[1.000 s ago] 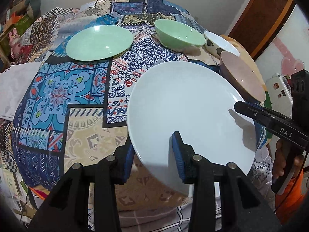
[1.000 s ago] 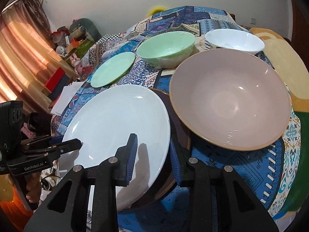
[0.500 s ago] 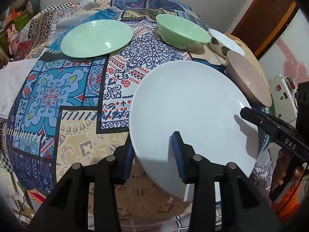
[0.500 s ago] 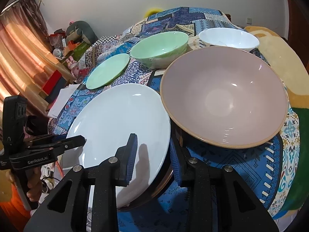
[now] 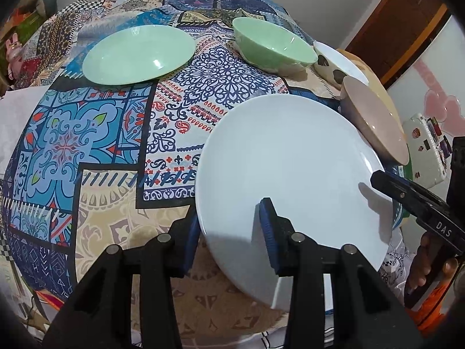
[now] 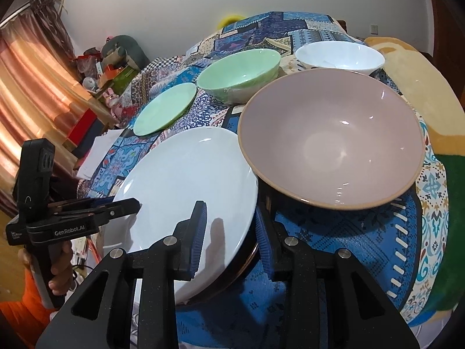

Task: Organize plates and bowls

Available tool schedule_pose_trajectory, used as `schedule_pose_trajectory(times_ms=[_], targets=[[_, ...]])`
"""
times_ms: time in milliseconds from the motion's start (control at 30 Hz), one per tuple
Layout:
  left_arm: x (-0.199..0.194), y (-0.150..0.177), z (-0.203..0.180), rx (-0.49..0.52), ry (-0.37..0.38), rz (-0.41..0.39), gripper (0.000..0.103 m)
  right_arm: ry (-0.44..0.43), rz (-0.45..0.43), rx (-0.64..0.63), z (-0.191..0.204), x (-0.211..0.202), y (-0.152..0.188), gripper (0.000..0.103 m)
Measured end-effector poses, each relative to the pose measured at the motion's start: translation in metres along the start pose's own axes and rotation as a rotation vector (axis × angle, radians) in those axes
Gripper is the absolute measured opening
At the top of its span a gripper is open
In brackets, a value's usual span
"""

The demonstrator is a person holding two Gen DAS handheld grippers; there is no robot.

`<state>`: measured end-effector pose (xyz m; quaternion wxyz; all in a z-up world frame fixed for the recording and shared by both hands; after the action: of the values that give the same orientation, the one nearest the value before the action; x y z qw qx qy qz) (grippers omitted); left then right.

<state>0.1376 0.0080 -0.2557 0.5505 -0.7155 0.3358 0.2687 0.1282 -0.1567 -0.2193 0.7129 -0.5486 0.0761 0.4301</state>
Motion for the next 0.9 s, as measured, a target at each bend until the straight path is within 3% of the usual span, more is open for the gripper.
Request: schedule_pose_trajectory(times_ms=[233, 433, 600, 900], targets=[[-0.003, 0.002, -0.003, 0.036, -0.010, -0.014, 0.042, 0.059, -0.038, -0.046, -0.003, -0.011, -0.007, 0.032], [-0.024, -0.006, 0.001, 0.047, -0.017, -0.078, 0.046, 0.063, -0.041, -0.069, 0.002, -0.018, -0.013, 0.032], [-0.044, -0.019, 0.017, 0.038, -0.047, -0.154, 0.060, 0.054, -0.056, -0.109, 0.019, -0.012, -0.023, 0.033], [-0.059, -0.055, 0.076, -0.046, -0.147, -0.236, 0.076, 0.017, -0.072, -0.201, 0.058, 0.019, -0.053, 0.043]])
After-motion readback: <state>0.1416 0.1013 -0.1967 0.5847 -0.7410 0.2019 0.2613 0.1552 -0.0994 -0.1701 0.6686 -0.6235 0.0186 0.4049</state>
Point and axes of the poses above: each gripper's, at about its wrist camera, not at the fingertips, and x roughly the way its jaws point, z to its left, y to its underside, the point moved 6 cm from there along x, roughly the way its jaws point, and after that the axes turned 14 degrees about -z, right-handed, at the moved point
